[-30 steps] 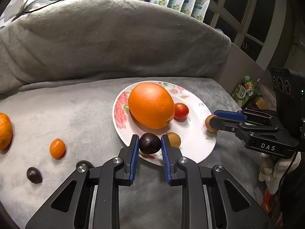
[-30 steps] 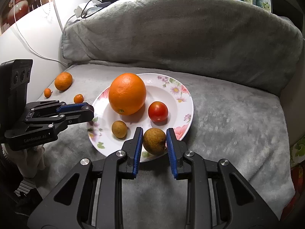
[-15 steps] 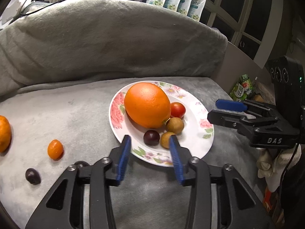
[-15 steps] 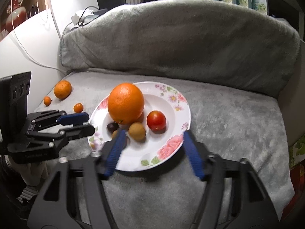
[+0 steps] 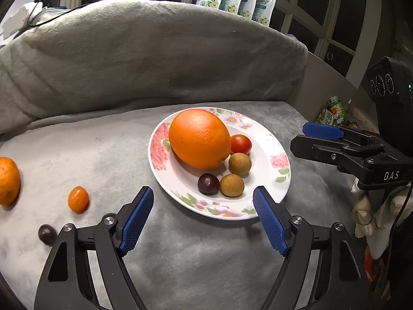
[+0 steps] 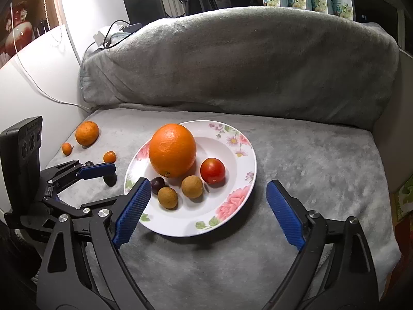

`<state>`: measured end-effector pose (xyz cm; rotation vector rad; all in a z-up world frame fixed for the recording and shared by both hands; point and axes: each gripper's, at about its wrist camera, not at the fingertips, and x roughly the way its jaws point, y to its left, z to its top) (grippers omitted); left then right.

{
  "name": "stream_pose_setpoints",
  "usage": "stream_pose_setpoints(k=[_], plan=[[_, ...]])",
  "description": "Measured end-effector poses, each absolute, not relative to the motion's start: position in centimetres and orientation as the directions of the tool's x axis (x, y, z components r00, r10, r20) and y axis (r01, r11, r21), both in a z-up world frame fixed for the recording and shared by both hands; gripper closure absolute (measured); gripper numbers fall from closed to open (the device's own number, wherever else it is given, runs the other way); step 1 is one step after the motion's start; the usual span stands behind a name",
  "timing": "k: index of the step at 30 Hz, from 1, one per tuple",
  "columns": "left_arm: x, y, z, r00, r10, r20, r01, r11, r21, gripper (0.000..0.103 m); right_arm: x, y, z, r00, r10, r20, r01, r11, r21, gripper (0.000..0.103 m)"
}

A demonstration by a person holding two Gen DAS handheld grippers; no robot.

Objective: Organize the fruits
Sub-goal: 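Open both tools over the plate to release the plum and kiwi, then move both tools to either side of the large spotted orange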

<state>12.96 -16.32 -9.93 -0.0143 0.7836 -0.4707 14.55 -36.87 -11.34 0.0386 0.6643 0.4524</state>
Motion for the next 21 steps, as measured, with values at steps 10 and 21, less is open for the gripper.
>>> stream_pose_setpoints(k=[10,21], plan=[[12.0,-15.2,-9.2,0.628,-0.42,-0.656,0.399,0.897,-0.192,0.023,14.2,-35.9,-10.8,0.683,0.446,-0.579,-0.415,0.889,0.196,0.009],[11.2,-12.6,-8.3,0.658,-0.418,-0.627,0.373,0.904,-0.211,0.023,13.7,-34.4,-9.3,0.688,0.466,-0.556,-0.431,0.879,0.205,0.009]])
